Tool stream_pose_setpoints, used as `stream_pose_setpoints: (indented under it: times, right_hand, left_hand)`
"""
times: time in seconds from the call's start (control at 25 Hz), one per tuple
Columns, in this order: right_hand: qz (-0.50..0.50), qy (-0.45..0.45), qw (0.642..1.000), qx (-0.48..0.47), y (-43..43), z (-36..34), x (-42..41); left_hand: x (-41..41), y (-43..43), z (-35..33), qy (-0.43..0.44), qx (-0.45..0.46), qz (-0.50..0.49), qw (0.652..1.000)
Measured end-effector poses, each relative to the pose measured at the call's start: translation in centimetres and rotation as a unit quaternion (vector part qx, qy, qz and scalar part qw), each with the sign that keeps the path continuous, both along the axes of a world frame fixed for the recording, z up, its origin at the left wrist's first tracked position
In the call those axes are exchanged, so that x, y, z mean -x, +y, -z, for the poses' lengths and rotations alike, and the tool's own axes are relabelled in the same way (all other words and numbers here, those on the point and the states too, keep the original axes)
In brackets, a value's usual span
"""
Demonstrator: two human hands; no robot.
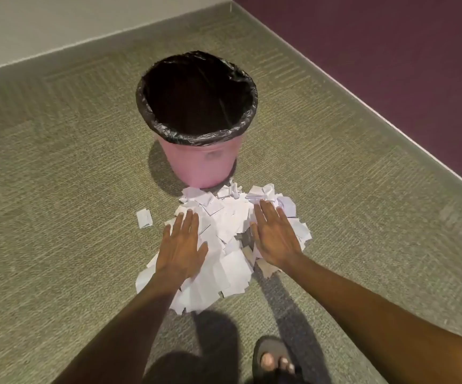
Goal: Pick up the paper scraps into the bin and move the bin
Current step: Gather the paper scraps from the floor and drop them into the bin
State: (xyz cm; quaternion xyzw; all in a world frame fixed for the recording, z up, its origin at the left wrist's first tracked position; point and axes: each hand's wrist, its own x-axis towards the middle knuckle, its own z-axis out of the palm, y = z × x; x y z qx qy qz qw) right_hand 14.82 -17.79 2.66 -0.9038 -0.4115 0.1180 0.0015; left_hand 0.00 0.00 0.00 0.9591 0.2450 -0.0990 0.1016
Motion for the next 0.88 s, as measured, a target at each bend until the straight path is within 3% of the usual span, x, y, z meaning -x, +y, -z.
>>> stream_pose_setpoints:
  times: [0.2, 0.48, 0.68, 0.88]
  right_hand:
    - [0.033, -0.010, 0.999, 0.020, -0.6, 2.2, -2.8]
    - [0.051, 0.111, 0.967, 0.223, -2.0, 2.6, -2.2]
    - [0.033, 0.126, 0.957, 0.259, -2.4, 4.2, -1.3]
    - [-0.018, 0.056, 0.973, 0.222, -2.0, 5.1, 0.6]
  left_hand:
    - [-1.1, -0.9, 4.0, 0.021, 0.062, 0.019, 0.998]
    - [-0.8, -4.8, 4.4, 0.031, 0.177, 0.062, 0.982]
    - [-0.7, -6.1, 4.9, 0.145, 0.098, 0.156, 0.972]
    - [0.2, -6.7, 5.8, 0.163, 0.016, 0.172, 0.972]
